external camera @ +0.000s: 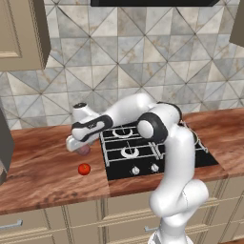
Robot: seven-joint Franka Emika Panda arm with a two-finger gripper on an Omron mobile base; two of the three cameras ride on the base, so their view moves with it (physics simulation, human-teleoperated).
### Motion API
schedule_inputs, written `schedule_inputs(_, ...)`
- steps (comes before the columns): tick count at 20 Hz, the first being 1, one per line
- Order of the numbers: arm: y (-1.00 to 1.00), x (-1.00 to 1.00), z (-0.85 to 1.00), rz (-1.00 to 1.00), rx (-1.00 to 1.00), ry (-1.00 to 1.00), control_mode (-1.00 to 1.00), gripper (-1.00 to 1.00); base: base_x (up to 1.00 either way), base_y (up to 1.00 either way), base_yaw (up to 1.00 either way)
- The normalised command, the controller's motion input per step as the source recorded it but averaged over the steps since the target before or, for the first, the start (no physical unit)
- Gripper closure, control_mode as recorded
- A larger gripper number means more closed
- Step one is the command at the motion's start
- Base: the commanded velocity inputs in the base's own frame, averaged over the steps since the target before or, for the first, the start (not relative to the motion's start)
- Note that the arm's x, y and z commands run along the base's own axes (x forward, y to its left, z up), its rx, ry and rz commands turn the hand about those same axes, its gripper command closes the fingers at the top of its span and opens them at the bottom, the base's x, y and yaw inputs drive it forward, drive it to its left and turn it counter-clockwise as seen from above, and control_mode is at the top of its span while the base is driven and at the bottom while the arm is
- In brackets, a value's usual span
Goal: Place the pan on the front right burner on the stove. Then place the tomato and the onion in the pan and turn on the front right burner.
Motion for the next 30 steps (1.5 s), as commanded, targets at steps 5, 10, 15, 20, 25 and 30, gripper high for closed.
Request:
schedule_inputs(5, 0.0, 0.0, -0.18, 0.0, -0.09, 0.05, -1.0, 1.0, 0.0, 0.0, 0.0)
schedule_inputs(10, 0.01, 0.0, -0.04, 0.0, -0.07, 0.06, -1.0, 1.0, 0.0, 0.0, 0.0)
schedule_inputs(15, -0.18, -0.08, 0.56, 0.0, -0.01, -0.03, -1.0, 1.0, 0.0, 0.0, 0.0)
schedule_inputs(20, -0.41, -0.15, 0.54, -0.04, 0.0, -0.04, -1.0, 1.0, 0.0, 0.0, 0.0)
schedule_inputs(25, -0.61, -0.03, 0.54, -0.07, 0.0, -0.05, -1.0, 1.0, 0.0, 0.0, 0.0)
schedule_inputs(30, -0.65, 0.0, 0.46, -0.08, 0.0, -0.06, -1.0, 1.0, 0.0, 0.0, 0.0)
